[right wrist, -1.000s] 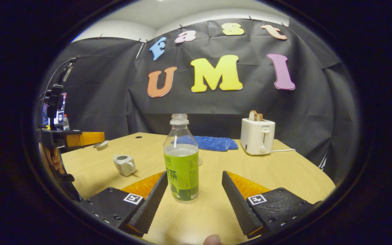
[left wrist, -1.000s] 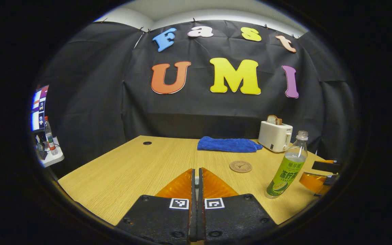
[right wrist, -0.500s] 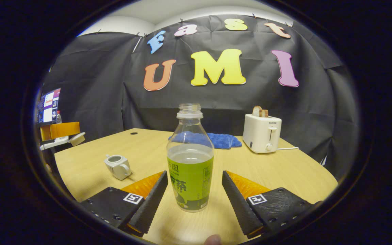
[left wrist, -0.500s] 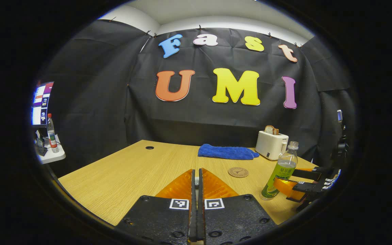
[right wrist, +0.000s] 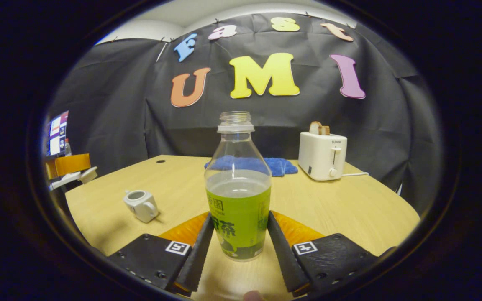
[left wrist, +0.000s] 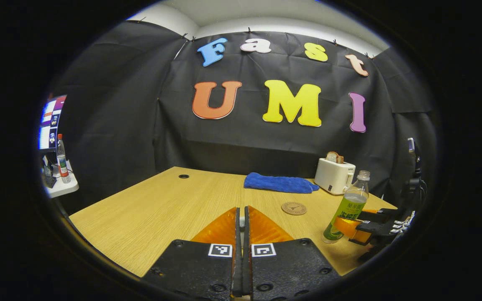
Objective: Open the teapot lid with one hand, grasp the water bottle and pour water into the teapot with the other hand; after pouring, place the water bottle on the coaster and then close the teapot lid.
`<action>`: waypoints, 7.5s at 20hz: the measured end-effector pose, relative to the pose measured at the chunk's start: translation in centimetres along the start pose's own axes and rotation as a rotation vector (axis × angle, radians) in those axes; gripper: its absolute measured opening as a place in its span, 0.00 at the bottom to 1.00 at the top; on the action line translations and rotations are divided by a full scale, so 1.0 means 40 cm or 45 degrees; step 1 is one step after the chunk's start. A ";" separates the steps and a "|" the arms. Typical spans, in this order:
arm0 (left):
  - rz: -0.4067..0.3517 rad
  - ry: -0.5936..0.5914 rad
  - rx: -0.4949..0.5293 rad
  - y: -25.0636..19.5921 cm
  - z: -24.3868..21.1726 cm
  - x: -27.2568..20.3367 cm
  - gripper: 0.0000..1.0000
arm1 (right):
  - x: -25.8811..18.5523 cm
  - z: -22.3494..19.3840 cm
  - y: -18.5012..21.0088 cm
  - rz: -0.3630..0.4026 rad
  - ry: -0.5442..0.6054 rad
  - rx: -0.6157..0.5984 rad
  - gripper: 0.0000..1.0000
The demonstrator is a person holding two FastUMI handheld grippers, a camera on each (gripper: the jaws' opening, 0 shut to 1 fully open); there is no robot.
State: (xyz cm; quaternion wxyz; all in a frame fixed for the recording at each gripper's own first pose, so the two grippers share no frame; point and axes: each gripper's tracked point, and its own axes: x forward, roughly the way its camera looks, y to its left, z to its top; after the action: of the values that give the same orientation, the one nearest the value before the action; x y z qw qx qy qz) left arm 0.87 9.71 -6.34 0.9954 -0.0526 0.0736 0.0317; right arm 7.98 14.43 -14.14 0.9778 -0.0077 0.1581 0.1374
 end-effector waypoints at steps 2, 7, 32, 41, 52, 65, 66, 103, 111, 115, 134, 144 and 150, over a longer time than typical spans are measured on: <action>0.002 -0.002 -0.006 0.006 0.005 0.001 0.03 | 0.001 0.015 0.000 -0.015 -0.007 -0.098 0.72; 0.007 0.003 0.002 0.018 0.003 0.001 0.03 | 0.055 0.055 -0.003 -0.022 0.008 -0.320 0.70; 0.092 0.012 -0.072 0.168 0.003 -0.023 0.03 | 0.180 0.142 0.181 -0.189 -0.271 -1.915 0.71; 0.092 0.003 -0.093 0.185 0.010 -0.033 0.03 | 0.182 0.156 0.211 -0.234 -0.363 -2.315 0.71; 0.093 0.011 -0.110 0.196 0.006 -0.035 0.03 | 0.161 0.170 0.255 -0.258 -0.467 -2.558 0.71; 0.087 0.012 -0.116 0.196 0.007 -0.037 0.03 | 0.128 0.188 0.308 -0.293 -0.550 -2.726 0.71; 0.085 0.014 -0.115 0.196 0.005 -0.037 0.03 | 0.129 0.190 0.308 -0.293 -0.546 -2.730 0.70; 0.045 0.010 -0.073 0.145 0.013 -0.027 0.03 | 0.108 0.136 0.223 0.148 -0.065 -1.189 0.71; 0.007 0.004 -0.051 0.113 0.021 -0.031 0.03 | 0.124 0.257 0.117 0.201 -0.137 -0.443 0.71; 0.003 -0.005 -0.050 0.110 0.027 -0.035 0.03 | 0.213 0.300 0.068 0.214 -0.141 -0.179 0.71; 0.024 0.006 -0.041 0.130 0.018 -0.033 0.03 | 0.436 0.162 0.038 0.162 -0.007 -0.049 0.71; 0.010 -0.005 -0.030 0.111 0.028 -0.034 0.03 | 0.314 0.207 0.025 0.161 -0.066 0.006 0.98; -0.052 -0.001 -0.006 0.042 0.009 -0.006 0.03 | 0.085 0.198 -0.098 0.006 -0.135 0.011 0.98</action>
State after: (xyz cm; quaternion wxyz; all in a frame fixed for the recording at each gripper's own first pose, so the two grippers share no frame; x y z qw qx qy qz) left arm 0.58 11.42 -6.13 0.9957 -0.0564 0.0721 0.0114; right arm 14.58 12.04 -7.78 0.9845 0.0042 0.1066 0.1392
